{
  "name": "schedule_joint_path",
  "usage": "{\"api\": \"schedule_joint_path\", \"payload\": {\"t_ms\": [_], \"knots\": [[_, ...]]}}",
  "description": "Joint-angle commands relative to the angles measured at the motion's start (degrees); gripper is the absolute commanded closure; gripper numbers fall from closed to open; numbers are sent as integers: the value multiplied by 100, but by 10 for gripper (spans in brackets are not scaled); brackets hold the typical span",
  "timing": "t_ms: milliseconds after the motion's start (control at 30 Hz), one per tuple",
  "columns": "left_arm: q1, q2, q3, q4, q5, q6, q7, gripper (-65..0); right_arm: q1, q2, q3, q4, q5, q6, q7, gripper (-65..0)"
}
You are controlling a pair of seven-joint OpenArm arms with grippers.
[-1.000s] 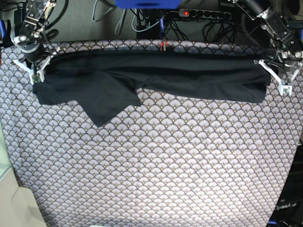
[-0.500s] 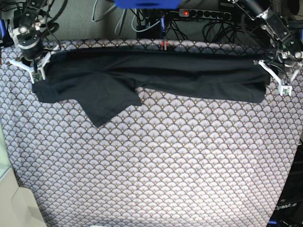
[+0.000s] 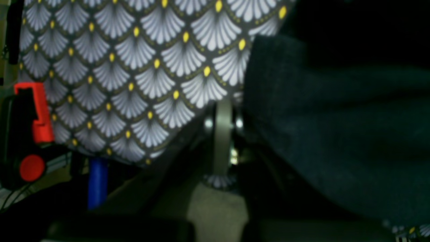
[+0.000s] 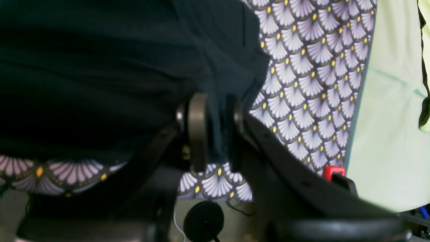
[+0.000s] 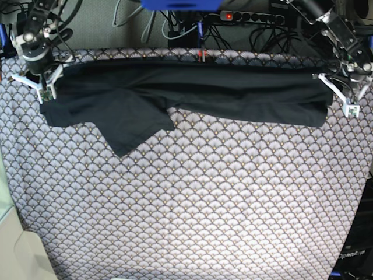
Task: Fold the T-shirt properly
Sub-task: 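Sweep the right gripper over the hanging sleeve, tucking it under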
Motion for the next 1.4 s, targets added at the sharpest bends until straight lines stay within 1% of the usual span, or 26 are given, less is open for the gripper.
{"api": "schedule_joint_path", "payload": {"t_ms": [0,67,167,267,300,400,467,533,667,767,900,1033,1100,1233,1367], "knots": [[-20,-65,-11,97,-43,29,-66,0,169,47,-91,121,54,-64,24,-122],[-20,-65,-11,97,-43,29,-66,0,336,91,-320,138,54,-64,-319,-122],[-20,-65,-2,97,-43,29,-66,0,697,363,-900,305,54,-64,-1101,-122],[-38,-65,7,97,-16,29,-66,0,1251,460,-1418,384,54,-64,-1901,-123],[-38,-56,16,97,-16,29,-66,0,1435,539,-1621,376,54,-64,-2174,-123],[-29,-56,16,97,-25,29,-57,0,1822,583,-2166,358,63,-64,-2780,-123],[-29,-56,16,97,-25,29,-57,0,2015,548,-2544,358,72,-64,-3123,-123],[-20,-56,16,97,-16,29,-57,0,2218,390,-2887,349,169,-64,-3387,-123],[-20,-56,-2,97,-7,29,-57,0,2490,179,-3186,340,494,-64,-3888,-123],[-11,-56,-11,97,-7,29,-57,0,2552,152,-3229,24,872,-64,-3932,-123],[-3,-56,-11,97,-7,29,-57,0,2868,170,-3203,-934,1224,-64,-3906,-123],[-3,-56,-11,97,-7,29,-57,0,3097,381,-3194,-1725,1707,-64,-3668,-148],[-3,-56,-11,97,-7,29,-57,0,3202,407,-3194,-1972,1778,-64,-3580,-159],[-3,-56,-11,97,-7,29,-57,0,3431,469,-3194,-2402,1786,-64,-3396,-160],[-3,41,-11,106,-7,29,-57,0,3659,557,-3194,-2816,1769,-64,-3220,-162]]}}
